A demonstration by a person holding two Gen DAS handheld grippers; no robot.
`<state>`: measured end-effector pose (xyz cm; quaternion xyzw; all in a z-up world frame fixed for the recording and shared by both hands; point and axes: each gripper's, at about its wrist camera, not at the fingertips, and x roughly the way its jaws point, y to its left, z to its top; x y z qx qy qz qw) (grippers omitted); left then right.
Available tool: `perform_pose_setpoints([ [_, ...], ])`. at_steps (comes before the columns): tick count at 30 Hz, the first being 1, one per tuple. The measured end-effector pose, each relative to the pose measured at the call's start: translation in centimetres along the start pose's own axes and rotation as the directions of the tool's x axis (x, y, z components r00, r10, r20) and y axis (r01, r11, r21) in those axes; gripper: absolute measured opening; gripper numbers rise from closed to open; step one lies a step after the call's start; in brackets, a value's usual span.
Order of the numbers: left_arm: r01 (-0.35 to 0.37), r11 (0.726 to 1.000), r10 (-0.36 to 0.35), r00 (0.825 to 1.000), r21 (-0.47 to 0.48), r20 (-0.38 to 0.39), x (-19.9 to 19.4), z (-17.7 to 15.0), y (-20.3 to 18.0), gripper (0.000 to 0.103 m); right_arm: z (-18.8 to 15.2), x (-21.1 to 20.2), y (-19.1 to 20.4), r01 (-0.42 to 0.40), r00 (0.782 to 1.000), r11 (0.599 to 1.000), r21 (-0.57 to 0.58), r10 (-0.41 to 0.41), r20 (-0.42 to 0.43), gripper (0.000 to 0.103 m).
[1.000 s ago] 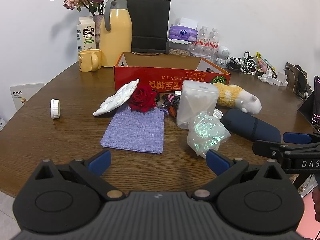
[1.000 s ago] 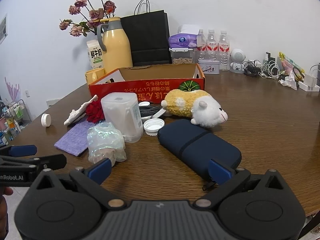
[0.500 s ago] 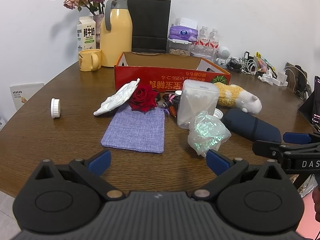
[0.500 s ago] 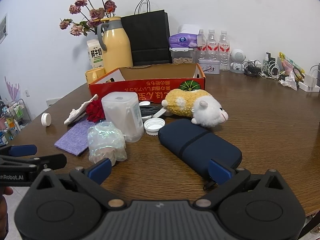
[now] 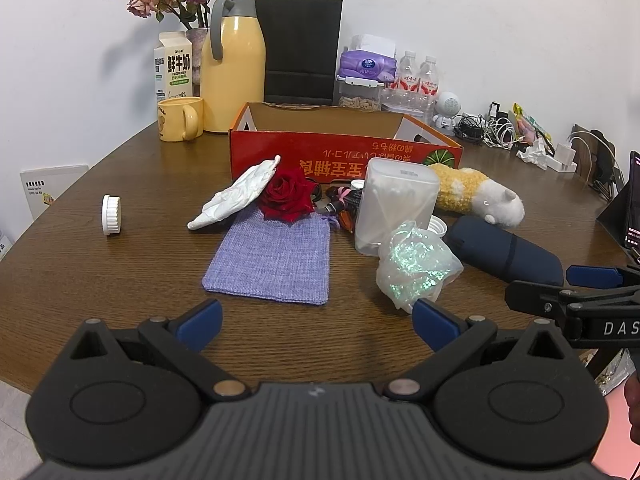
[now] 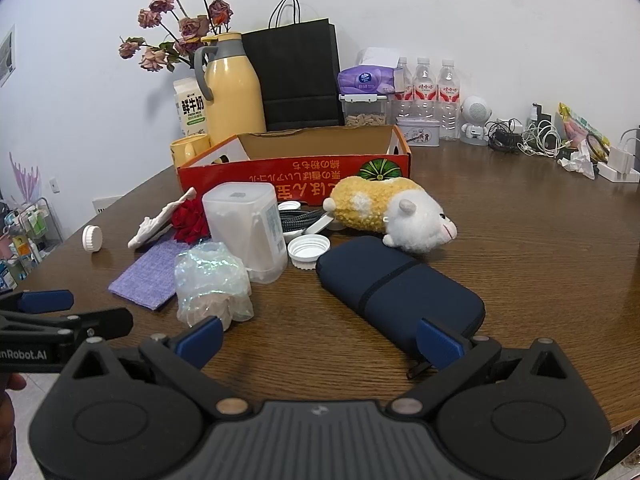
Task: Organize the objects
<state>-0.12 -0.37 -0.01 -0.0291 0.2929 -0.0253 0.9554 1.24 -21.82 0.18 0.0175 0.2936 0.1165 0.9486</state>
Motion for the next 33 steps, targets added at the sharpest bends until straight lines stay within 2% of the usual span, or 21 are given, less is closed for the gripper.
perform_pose_setpoints([
  [22,-0.001,1.000,0.001,1.000,-0.001,-0.002,0.1,0.0,0.0,0.103,0.0,0.0,0.0,0.002,1.000,1.000,-0.001,-0.002,0.001,0.103],
  [33,-0.018,1.000,0.018,1.000,0.003,-0.015,1.5,1.0,0.6,0.103,1.2,1.0,-0.9,0.047,0.999,0.997,-0.068,-0.046,0.028,0.103],
])
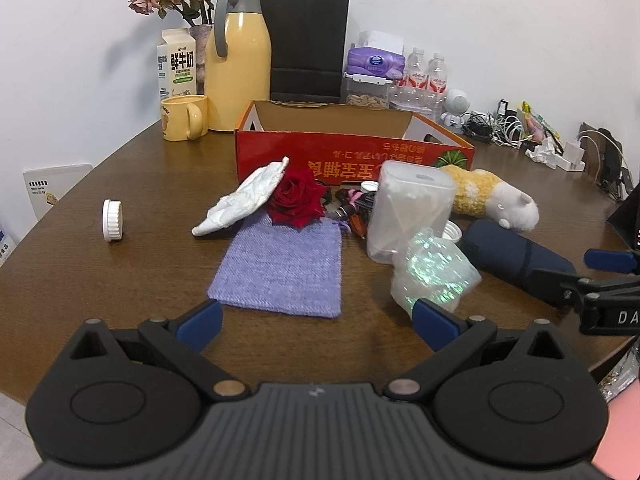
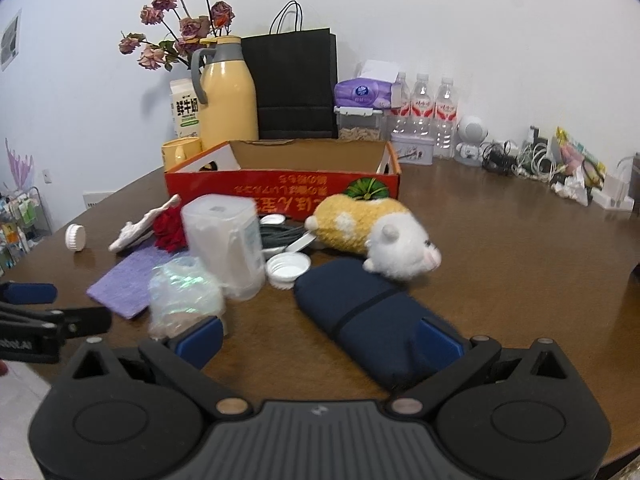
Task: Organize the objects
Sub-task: 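Grasp the white ribbed cap with the left tool while the right tool grasps the navy case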
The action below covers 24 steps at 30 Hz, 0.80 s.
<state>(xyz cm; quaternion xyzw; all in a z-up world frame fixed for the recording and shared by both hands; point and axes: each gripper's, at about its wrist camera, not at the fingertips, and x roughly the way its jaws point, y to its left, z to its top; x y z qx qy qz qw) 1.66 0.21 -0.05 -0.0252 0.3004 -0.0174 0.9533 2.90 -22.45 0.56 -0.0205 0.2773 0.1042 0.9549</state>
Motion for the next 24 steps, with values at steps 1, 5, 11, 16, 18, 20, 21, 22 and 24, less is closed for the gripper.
perform_pose_setpoints([
  [1,-0.003,1.000,0.003,1.000,-0.001,-0.001,0.2,0.2,0.1,0.103,0.2,0.3,-0.2,0.006,1.000,1.000,-0.008,-0.006,0.000,0.103],
  [5,-0.022,1.000,0.022,1.000,-0.012,-0.010,1.2,1.0,0.7,0.103,1.1,2.5,-1.2,0.021,0.999,0.998,-0.061,-0.023,-0.022,0.103],
  [11,-0.061,0.997,0.060,0.998,-0.046,-0.024,2.4,1.9,2.0,0.103,2.1,6.9,-2.5,-0.027,0.992,0.982,-0.185,0.004,-0.124,0.103],
  [16,-0.091,0.994,0.089,0.995,-0.064,-0.041,3.2,2.4,2.9,0.103,2.4,9.4,-2.9,-0.091,0.978,0.976,-0.197,0.050,-0.202,0.103],
  [18,-0.102,0.992,0.099,0.994,-0.075,-0.045,3.4,2.5,3.4,0.103,2.4,9.9,-3.1,-0.113,0.974,0.976,-0.187,0.072,-0.216,0.101],
  [20,-0.110,0.990,0.106,0.993,-0.083,-0.052,3.6,2.6,3.8,0.103,2.3,9.9,-3.5,-0.143,0.968,0.977,-0.160,0.105,-0.226,0.096],
  [21,-0.116,0.990,0.111,0.992,-0.086,-0.056,3.7,2.6,4.0,0.103,2.3,10.0,-3.7,-0.158,0.966,0.977,-0.144,0.122,-0.230,0.095],
  [22,-0.120,0.989,0.115,0.992,-0.091,-0.058,3.9,2.6,4.2,0.103,2.2,10.0,-3.8,-0.160,0.965,0.977,-0.140,0.125,-0.230,0.094],
  [24,-0.126,0.987,0.121,0.991,-0.098,-0.059,3.9,2.6,4.6,0.103,2.2,10.0,-4.1,-0.173,0.962,0.976,-0.133,0.139,-0.235,0.092],
])
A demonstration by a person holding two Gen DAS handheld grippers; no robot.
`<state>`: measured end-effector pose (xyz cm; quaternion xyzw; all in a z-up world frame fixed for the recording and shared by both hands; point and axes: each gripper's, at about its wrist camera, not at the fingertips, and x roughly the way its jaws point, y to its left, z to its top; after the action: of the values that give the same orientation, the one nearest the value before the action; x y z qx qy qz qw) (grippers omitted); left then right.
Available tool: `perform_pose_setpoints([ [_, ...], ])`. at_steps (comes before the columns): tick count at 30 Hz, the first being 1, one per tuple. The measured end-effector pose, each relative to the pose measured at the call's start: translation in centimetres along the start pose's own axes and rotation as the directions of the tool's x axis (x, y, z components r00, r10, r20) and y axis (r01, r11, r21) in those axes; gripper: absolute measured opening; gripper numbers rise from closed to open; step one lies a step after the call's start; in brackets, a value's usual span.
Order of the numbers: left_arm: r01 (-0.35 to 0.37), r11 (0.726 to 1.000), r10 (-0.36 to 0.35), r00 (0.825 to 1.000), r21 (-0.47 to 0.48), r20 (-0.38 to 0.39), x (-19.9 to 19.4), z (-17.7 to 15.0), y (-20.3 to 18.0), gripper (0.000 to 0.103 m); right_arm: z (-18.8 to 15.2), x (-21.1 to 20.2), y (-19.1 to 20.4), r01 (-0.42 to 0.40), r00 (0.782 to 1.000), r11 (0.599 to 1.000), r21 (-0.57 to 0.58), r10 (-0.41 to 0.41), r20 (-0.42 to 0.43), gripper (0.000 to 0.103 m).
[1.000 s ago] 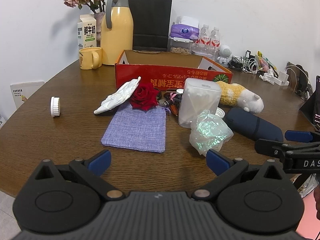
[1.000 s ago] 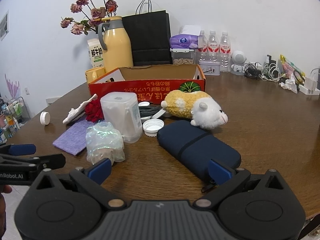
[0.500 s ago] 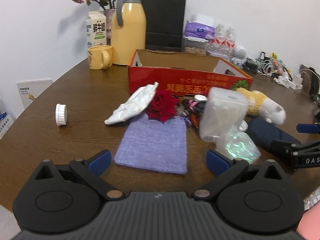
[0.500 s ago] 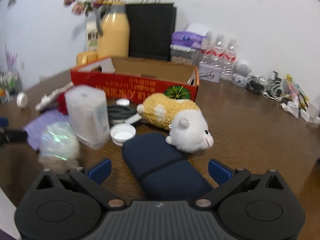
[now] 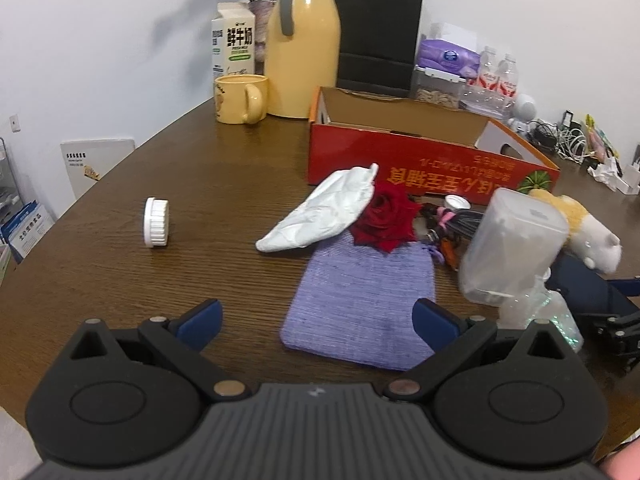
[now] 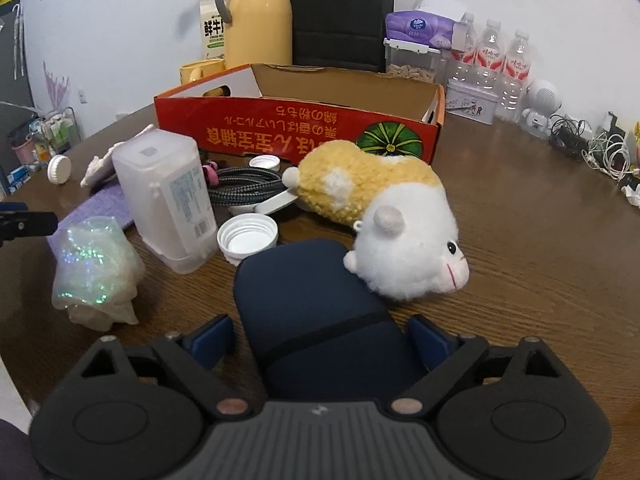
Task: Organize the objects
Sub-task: 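Grasp the white ribbed cap with the left tool while the right tool grasps the navy case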
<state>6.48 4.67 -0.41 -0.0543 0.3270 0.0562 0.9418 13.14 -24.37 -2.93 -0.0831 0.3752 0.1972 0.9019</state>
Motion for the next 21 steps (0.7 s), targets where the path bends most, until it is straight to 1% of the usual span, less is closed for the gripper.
perform_pose_setpoints([
  [4,-0.007,1.000,0.007,1.000,-0.015,0.001,0.1,0.0,0.6,0.103,-0.1,-0.2,-0.5,-0.038,0.999,0.999,-0.001,0.038,-0.002,0.088],
  [6,-0.008,1.000,0.008,1.000,-0.023,0.001,0.0,-0.1,0.9,0.103,-0.1,-0.5,-0.6,-0.045,0.999,0.999,-0.002,0.045,-0.003,0.082],
  [11,-0.019,0.999,0.019,1.000,-0.043,0.017,-0.5,-0.1,1.8,0.103,-0.4,-1.2,0.0,-0.068,0.998,0.998,0.001,0.068,0.010,0.074],
  [13,-0.027,0.998,0.028,0.999,-0.051,0.023,-0.6,0.0,2.2,0.103,-0.7,-1.4,0.4,-0.066,0.997,0.998,0.025,0.065,0.032,0.073],
  [17,-0.059,0.996,0.061,0.998,-0.069,0.032,-0.4,0.4,3.6,0.103,-1.2,-1.8,1.4,-0.036,0.996,0.997,0.072,0.030,0.082,0.071],
  [21,-0.112,0.989,0.117,0.992,-0.095,0.051,0.1,1.3,5.2,0.103,-1.4,-2.2,1.9,-0.028,0.992,0.992,0.120,0.013,0.124,0.070],
])
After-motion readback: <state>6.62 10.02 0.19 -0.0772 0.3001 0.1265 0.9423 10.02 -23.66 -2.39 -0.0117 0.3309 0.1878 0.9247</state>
